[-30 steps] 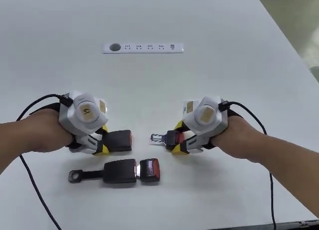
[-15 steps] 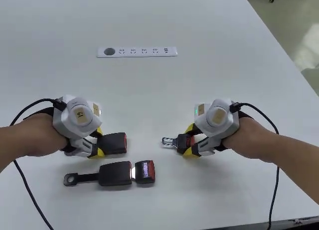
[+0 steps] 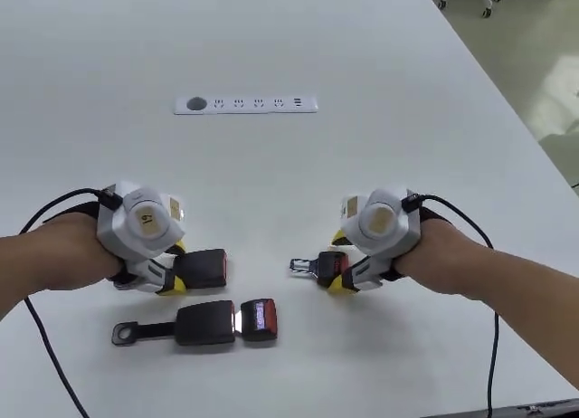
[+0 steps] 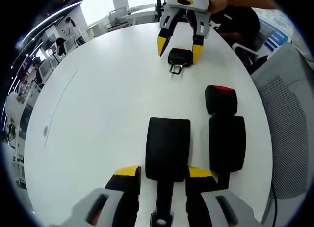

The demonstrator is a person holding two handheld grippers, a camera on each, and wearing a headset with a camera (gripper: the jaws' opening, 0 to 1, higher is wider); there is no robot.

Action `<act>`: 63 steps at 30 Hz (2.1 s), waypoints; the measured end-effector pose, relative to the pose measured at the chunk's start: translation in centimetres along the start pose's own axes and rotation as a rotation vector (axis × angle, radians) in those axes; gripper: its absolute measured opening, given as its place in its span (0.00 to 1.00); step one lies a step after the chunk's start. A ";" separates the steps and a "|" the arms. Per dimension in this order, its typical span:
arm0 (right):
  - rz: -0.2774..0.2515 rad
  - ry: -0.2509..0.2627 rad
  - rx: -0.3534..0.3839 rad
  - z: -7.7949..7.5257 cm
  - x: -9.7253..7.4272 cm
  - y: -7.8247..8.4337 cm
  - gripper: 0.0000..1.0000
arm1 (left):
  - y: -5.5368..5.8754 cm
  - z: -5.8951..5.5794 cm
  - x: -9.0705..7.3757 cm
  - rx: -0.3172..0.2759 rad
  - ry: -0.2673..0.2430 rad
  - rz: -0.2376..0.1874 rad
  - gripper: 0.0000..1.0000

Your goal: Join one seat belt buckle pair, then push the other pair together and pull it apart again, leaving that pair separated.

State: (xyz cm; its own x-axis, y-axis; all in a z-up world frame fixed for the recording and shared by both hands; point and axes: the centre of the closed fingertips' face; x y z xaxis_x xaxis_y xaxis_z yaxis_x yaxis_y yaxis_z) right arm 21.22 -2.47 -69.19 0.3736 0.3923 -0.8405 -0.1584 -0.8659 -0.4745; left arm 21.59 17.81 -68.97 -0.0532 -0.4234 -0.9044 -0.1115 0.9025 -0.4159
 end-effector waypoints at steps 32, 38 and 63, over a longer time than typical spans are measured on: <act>-0.138 0.153 0.342 5.3 -8.1 0.2 0.68 | 3.5 -7.3 -7.2 -0.241 -0.180 -0.248 0.79; -0.136 0.146 0.379 7.1 -8.1 1.1 0.69 | 4.6 -9.1 -7.7 -0.271 -0.181 -0.251 0.81; -0.141 0.168 0.432 7.8 -9.0 1.4 0.79 | 7.3 -11.1 -8.0 -0.372 -0.222 -0.305 0.93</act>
State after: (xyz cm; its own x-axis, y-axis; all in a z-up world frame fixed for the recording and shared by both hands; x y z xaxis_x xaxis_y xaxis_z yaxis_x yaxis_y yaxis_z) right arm 10.52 -4.78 -64.28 0.5551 0.4101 -0.7237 -0.4474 -0.5863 -0.6754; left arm 10.23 26.93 -63.75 0.2434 -0.5994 -0.7626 -0.4360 0.6347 -0.6380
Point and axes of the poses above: the centre of the closed fingertips' face, and the gripper's own axes: x roughly forward along the fingers, z roughly to its left, y roughly out of its underside, and after that the axes turned 10 degrees about y, right-handed
